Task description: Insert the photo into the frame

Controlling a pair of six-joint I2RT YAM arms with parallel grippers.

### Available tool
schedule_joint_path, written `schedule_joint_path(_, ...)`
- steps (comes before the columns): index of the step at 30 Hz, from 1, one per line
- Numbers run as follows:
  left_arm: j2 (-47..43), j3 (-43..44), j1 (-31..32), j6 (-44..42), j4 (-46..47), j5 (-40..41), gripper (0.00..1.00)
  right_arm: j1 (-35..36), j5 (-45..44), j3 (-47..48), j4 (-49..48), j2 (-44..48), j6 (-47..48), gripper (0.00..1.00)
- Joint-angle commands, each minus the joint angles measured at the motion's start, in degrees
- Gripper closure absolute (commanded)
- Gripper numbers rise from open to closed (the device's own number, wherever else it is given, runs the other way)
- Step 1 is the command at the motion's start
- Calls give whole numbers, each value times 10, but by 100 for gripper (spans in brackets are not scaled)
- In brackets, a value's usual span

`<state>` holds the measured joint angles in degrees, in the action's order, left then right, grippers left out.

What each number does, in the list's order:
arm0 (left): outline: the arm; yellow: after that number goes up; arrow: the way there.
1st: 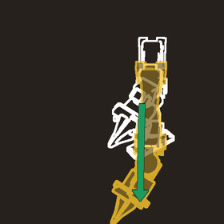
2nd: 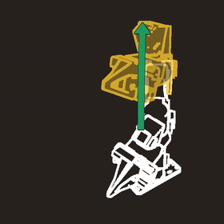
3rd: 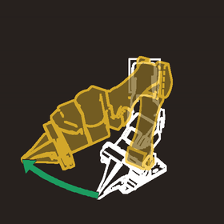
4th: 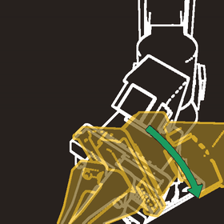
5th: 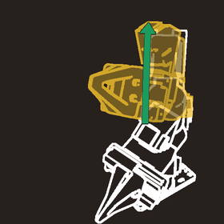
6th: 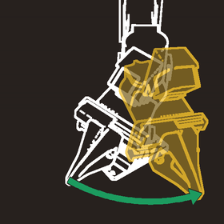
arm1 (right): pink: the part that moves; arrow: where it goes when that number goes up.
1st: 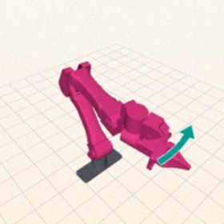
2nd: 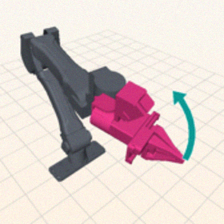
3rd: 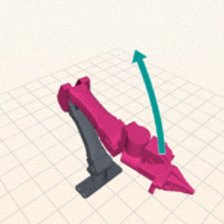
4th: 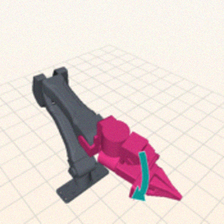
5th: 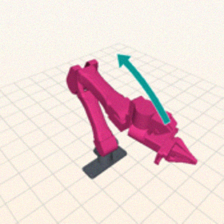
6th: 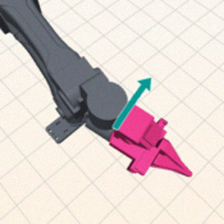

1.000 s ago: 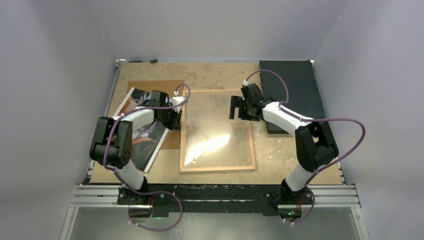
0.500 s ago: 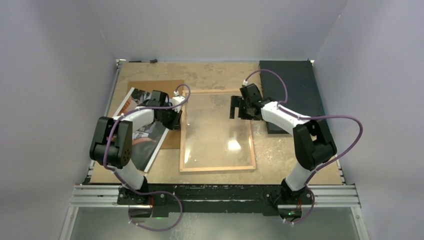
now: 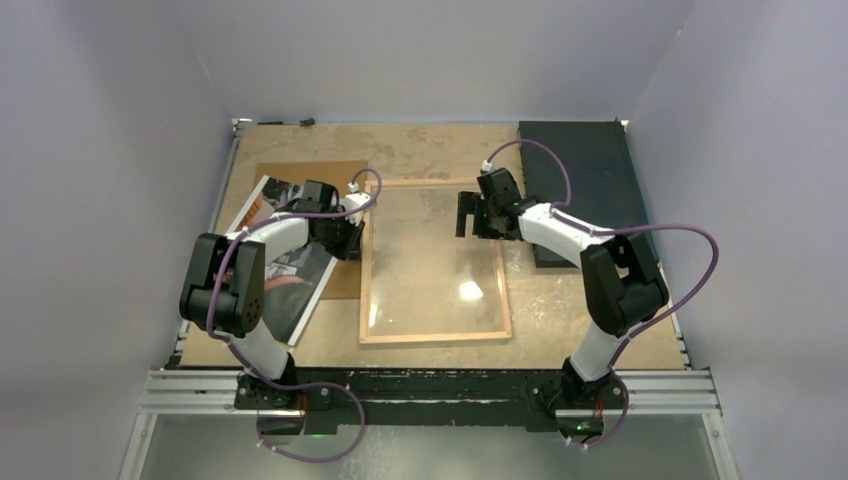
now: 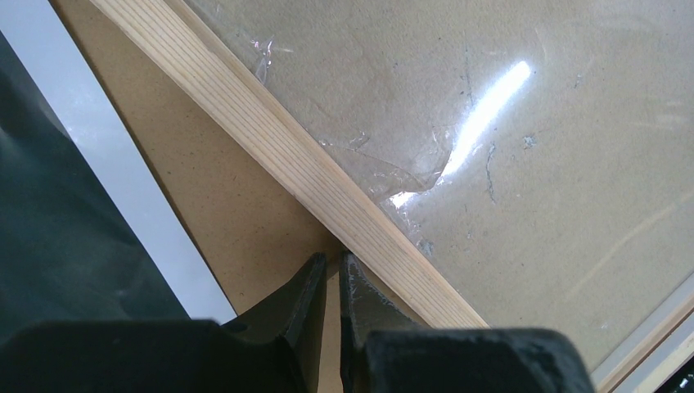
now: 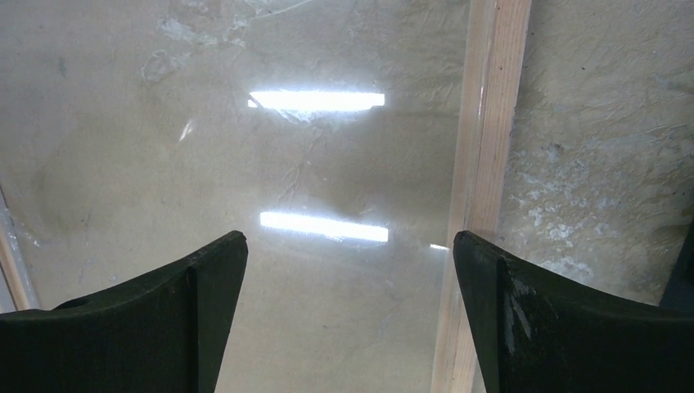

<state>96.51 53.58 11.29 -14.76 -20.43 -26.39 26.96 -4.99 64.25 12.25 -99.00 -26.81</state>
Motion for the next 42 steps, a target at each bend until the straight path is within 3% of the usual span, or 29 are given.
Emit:
schedule_joint_path(1, 2, 3, 5, -8, -36, 3, 91, 2, -10, -8, -4, 27, -6, 2)
schedule_joint_path(12, 1, 2, 5, -9, -35, 5, 92, 1, 23, -29, -21, 23, -14, 2)
schedule_joint_path(24, -1, 2, 5, -11, -37, 7, 92, -59, 104, -42, -31, 76, -7, 2)
schedule_joint_path(42, 7, 2, 5, -9, -30, 3, 92, -62, 145, -90, -86, 30, -12, 3)
